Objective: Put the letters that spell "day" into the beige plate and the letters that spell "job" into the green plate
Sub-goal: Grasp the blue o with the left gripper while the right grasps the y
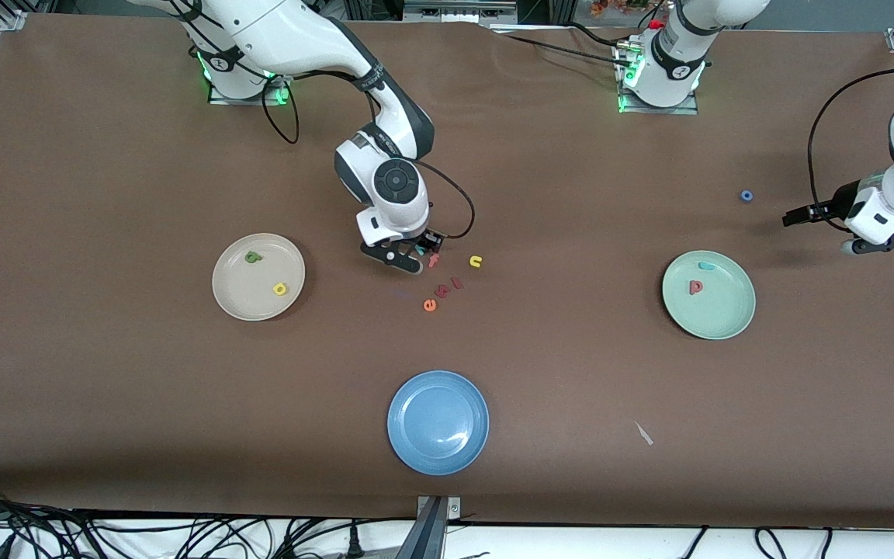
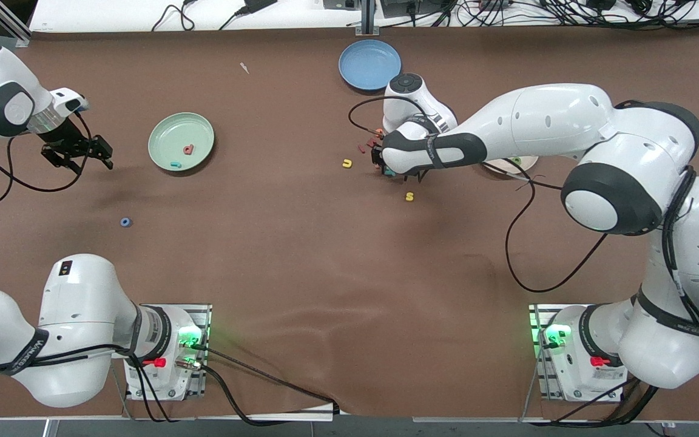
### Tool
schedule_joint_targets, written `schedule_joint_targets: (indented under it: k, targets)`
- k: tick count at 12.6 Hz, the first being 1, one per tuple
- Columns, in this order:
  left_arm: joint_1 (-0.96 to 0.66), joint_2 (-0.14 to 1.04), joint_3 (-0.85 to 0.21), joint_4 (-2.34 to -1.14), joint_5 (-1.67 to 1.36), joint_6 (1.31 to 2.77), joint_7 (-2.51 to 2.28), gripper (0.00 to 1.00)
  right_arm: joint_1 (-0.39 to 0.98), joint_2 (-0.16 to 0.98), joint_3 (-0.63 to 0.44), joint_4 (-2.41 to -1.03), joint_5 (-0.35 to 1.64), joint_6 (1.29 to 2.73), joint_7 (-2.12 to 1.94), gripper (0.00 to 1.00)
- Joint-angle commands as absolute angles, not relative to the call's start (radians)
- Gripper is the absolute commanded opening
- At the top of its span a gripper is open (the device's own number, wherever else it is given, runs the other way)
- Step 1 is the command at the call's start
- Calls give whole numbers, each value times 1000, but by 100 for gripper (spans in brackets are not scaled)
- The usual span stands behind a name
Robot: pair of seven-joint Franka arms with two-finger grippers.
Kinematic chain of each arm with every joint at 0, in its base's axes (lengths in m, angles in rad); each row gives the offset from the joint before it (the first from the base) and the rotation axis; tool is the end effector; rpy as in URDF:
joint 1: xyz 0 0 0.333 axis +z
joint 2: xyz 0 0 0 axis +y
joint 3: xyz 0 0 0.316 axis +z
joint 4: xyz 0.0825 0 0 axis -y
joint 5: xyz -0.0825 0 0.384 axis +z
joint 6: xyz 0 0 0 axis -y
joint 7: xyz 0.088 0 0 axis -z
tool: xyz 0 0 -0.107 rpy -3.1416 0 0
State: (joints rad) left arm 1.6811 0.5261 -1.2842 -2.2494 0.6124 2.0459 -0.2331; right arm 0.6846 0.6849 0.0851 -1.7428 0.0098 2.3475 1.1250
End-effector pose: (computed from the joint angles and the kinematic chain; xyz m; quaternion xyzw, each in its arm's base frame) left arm 0.4539 0.2129 0.2673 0.9864 0.1095 -0.1214 0.0147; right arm 0.4746 0.4544 0.1770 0.9808 -0.1884 -0.0476 0.0138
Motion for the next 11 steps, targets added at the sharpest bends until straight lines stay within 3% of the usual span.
schedule_joint_targets:
  k: [1,5,9,11]
  targets:
    - [1681,546,-1287,-2310,641,2098,-316,88,698,724,78,-1697,-2,2349,1150,71]
    - [1678,551,-1209,-2407,797,2201,-446,88,698,726,77,-1698,-12,2349,1150,70]
    - [1681,555,-1203,-2473,822,2218,-557,88,698,726,75,-1706,-32,2349,1149,53]
    - [1693,546,-1201,-2503,822,2214,-564,83,698,726,75,-1709,-34,2347,1146,40]
